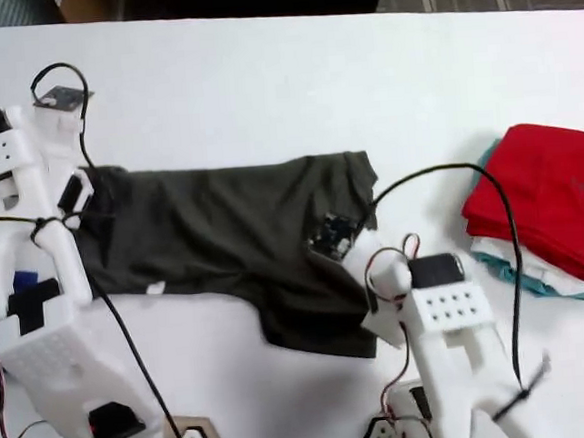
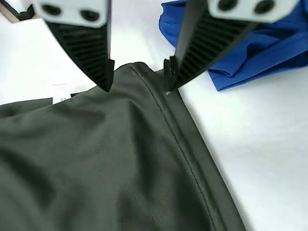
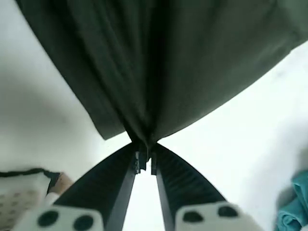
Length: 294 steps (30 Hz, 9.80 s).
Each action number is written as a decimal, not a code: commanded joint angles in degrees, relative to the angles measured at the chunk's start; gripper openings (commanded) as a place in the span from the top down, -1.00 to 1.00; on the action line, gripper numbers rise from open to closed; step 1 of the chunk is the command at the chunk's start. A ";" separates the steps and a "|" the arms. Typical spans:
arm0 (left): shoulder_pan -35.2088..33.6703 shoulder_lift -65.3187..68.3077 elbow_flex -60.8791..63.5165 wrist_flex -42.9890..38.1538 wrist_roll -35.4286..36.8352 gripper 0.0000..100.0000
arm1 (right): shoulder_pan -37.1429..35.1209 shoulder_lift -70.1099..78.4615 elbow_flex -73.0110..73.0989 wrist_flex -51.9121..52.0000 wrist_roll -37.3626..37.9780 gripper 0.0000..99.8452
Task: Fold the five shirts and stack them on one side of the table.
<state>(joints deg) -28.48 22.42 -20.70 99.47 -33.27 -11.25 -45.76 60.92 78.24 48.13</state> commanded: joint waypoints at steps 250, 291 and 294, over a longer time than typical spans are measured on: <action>0.18 47.21 -48.04 -3.69 8.18 0.61 | -14.02 81.10 -94.42 14.55 -3.16 0.66; 0.18 47.30 -48.04 -3.69 8.09 0.61 | -23.25 67.74 -71.65 0.84 -16.18 0.96; 0.18 47.30 -48.04 -3.69 8.09 0.61 | -22.81 70.81 -71.65 -3.30 -17.93 0.96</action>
<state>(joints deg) -26.81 68.75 -67.91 96.13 -25.63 -34.02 24.13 -10.11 78.51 31.78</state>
